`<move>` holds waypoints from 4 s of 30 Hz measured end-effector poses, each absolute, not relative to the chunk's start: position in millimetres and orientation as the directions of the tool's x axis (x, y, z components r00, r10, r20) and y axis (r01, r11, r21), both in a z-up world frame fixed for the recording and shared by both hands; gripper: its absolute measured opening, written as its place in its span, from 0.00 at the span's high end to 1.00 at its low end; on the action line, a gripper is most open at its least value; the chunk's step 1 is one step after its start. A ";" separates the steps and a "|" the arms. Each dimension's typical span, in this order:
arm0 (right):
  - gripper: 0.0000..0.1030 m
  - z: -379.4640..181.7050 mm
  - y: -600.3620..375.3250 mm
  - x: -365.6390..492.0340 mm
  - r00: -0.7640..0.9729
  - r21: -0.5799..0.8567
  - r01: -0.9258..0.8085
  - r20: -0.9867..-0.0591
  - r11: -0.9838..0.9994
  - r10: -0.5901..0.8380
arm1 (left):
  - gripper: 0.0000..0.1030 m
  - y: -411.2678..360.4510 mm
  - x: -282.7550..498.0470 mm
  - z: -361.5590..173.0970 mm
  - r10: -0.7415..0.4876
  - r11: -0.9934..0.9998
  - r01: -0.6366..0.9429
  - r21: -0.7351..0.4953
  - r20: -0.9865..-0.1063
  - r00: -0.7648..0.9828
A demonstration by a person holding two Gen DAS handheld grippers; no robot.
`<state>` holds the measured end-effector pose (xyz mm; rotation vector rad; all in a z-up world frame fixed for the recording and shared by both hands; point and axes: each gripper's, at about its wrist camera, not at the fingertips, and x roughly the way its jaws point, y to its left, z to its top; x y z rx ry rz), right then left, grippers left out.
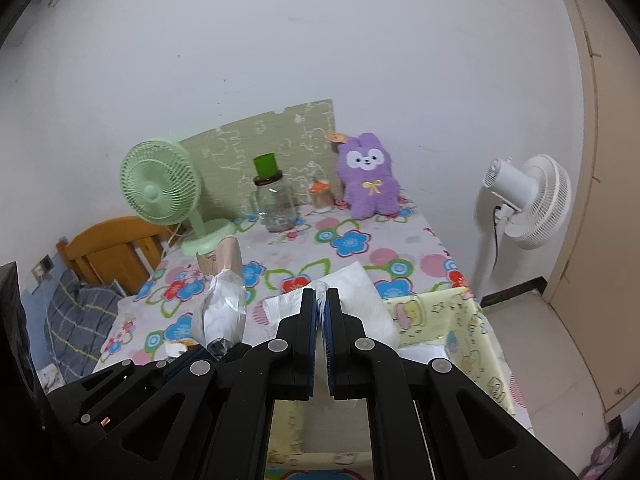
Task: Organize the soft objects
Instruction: 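Carry both held white items over the open gift-wrapped box, then open the left tool dropping the white cloth while the right tool releases the towel into the box, then lift both open tools out of the box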
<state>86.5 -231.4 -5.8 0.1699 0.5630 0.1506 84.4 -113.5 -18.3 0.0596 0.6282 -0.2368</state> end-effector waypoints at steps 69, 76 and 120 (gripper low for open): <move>0.13 -37.0 -269.1 95.7 0.810 0.202 0.021 -0.578 0.979 0.102 | 0.05 -143.9 99.1 -45.6 -0.195 0.967 0.254 -0.014 -0.680 0.706; 0.08 -26.6 -257.5 83.5 0.828 0.190 0.011 -0.552 0.982 0.097 | 0.00 -129.7 90.5 -37.3 -0.184 0.972 0.233 -0.016 -0.669 0.720; 0.04 -3.4 -140.9 26.6 0.848 0.107 -0.140 -0.500 0.984 0.175 | 0.00 -14.0 29.5 -8.6 -0.123 0.992 0.102 -0.068 -0.558 0.821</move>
